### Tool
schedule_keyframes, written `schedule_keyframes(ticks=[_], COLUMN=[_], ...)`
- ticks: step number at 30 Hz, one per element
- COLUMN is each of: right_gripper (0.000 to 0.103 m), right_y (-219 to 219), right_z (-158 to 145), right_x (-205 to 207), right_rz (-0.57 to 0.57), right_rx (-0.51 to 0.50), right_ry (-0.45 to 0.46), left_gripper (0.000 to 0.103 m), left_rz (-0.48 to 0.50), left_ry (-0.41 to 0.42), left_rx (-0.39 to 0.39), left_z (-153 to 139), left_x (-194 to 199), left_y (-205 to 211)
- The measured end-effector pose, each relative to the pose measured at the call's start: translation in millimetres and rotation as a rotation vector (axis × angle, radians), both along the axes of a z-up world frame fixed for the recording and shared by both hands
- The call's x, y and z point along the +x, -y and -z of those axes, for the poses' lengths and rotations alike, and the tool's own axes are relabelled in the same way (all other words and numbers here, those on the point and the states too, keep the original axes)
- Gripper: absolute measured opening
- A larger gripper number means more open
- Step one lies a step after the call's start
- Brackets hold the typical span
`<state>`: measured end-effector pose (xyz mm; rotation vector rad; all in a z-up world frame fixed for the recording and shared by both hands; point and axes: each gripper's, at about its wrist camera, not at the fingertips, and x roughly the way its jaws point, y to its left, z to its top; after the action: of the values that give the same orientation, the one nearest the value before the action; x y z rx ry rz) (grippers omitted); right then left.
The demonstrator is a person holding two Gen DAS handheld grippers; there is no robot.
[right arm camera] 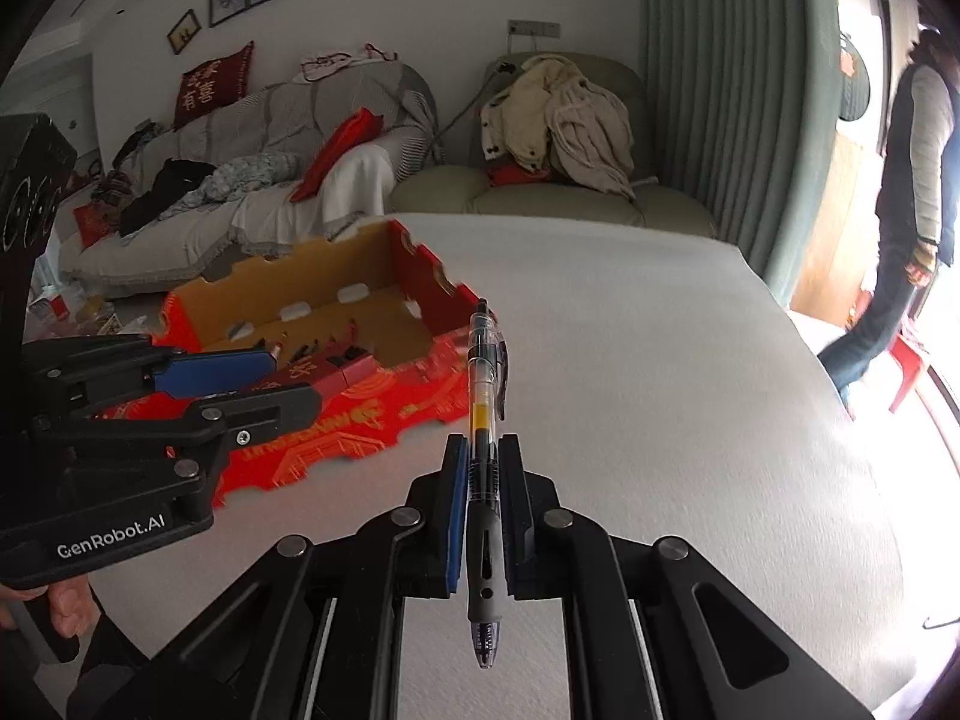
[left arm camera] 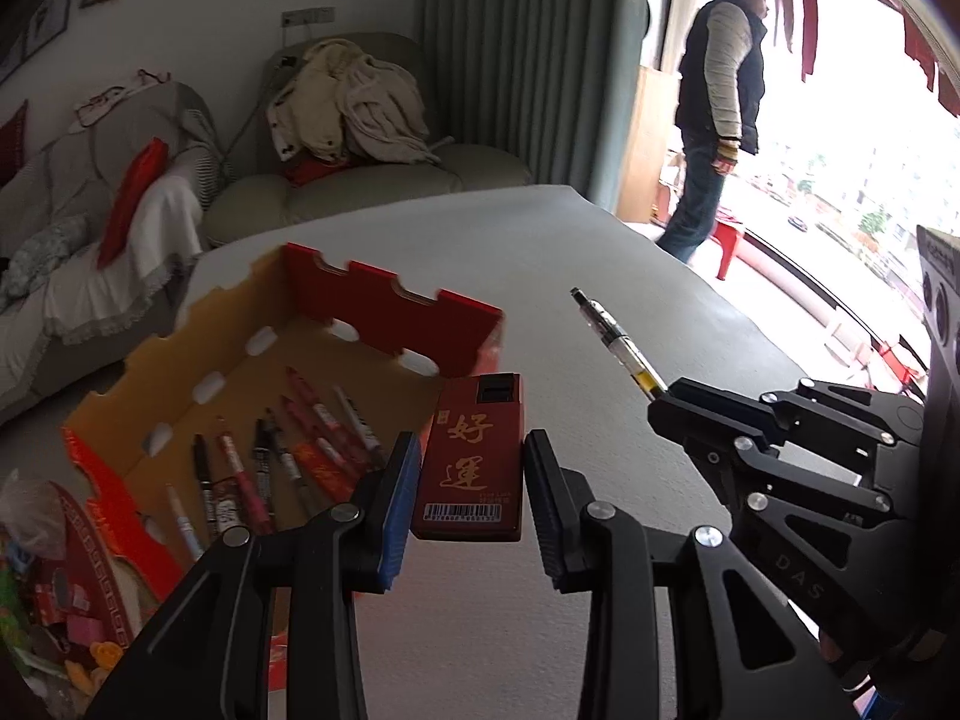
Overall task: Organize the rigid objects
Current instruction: 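Lift both held items and carry them over the cardboard box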
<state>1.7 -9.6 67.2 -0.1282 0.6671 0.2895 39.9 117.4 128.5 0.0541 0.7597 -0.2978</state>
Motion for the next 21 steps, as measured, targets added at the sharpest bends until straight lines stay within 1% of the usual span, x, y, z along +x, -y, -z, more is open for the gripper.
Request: schedule_keyframes(ticks=[6, 12, 15, 21], right_gripper=[0.010, 0.010, 0.010, 0.010], right_y=[-29, -56, -72, -99], right_z=[-14, -24, -25, -18], right_x=[9, 28, 38, 49], right_rz=[-0.053, -0.102, -0.124, -0.168], right_rx=[0.001, 0.008, 0.007, -0.007], right_ry=[0.034, 0.040, 0.032, 0.015], left_gripper=[0.038, 0.038, 0.038, 0.038], left_rz=[-0.114, -0.176, -0.210, -0.249], left_ry=[0.021, 0.038, 0.036, 0.008], left_rx=[-0.002, 0.002, 0.013, 0.016], left_z=[-17, -28, -28, -17], left_x=[3, 9, 11, 25], left_y=[-34, -58, -66, -80])
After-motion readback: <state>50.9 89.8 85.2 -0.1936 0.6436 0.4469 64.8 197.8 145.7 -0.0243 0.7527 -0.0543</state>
